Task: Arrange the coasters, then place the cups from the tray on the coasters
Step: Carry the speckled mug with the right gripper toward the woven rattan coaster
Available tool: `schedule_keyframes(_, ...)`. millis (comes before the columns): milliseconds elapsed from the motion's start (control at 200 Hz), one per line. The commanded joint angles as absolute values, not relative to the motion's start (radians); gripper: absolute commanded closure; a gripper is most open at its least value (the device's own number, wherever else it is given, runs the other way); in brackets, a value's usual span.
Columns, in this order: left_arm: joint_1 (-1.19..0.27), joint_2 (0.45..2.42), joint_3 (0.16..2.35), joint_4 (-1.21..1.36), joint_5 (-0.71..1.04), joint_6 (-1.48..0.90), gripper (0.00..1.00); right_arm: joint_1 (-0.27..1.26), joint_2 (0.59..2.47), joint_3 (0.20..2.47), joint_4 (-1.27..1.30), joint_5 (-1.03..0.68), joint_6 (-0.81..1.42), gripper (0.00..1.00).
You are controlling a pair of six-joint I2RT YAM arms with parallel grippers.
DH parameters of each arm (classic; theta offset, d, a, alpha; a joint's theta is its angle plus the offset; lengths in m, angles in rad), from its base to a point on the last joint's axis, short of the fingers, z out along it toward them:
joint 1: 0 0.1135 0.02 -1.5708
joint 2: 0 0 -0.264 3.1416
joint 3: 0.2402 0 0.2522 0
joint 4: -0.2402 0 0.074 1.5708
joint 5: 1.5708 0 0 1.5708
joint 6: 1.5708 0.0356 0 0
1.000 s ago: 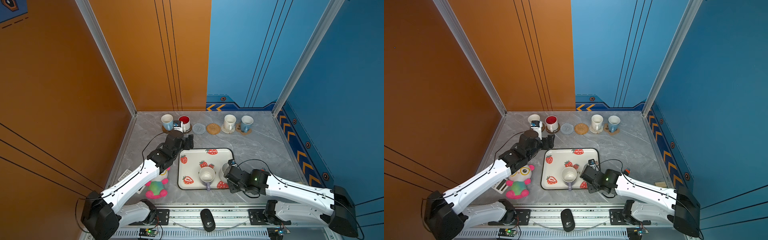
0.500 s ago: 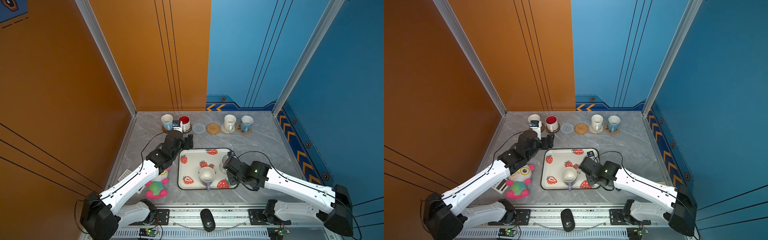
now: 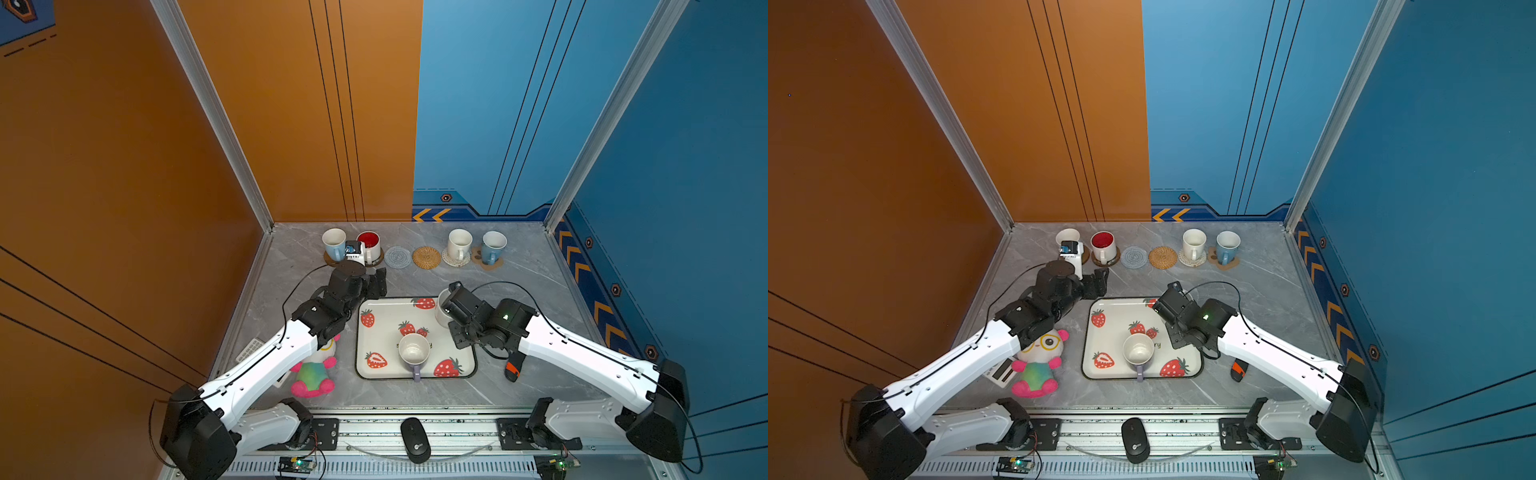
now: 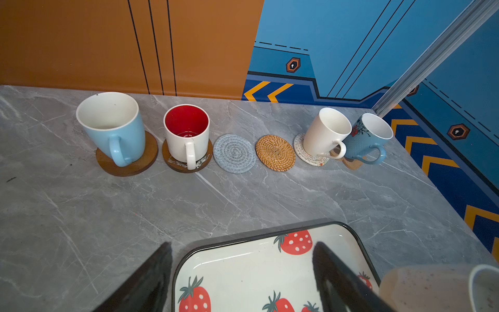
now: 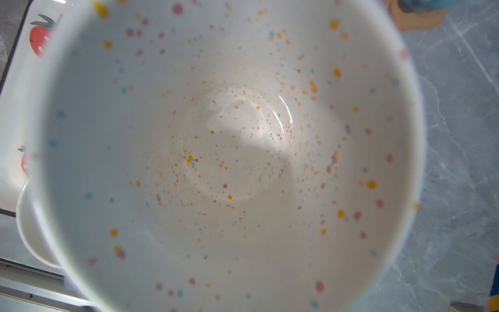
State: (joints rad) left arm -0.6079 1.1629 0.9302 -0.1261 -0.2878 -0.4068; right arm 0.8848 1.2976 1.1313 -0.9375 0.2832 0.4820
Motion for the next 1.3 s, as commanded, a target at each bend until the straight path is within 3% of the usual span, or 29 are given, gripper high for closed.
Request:
schedule_keyframes(0, -0.597, 1.149, 0.913, -0.122, -0.290, -0.383, 0.17, 0.871, 1.315, 1.213, -0.901, 0.347, 0.423, 1.00)
schedule_keyframes(506, -0.563, 1.146, 0.897, -0.115, -0.260, -0.381, 0.17, 0.778, 1.494, 1.358, -0.785, 0.300, 0.343, 1.00)
schedule_keyframes(1297, -0.507, 1.051, 0.824, -0.097, -0.264, -0.390, 0.16, 0.630, 1.949, 1.824, -0.781, 0.241, 0.226, 1.00)
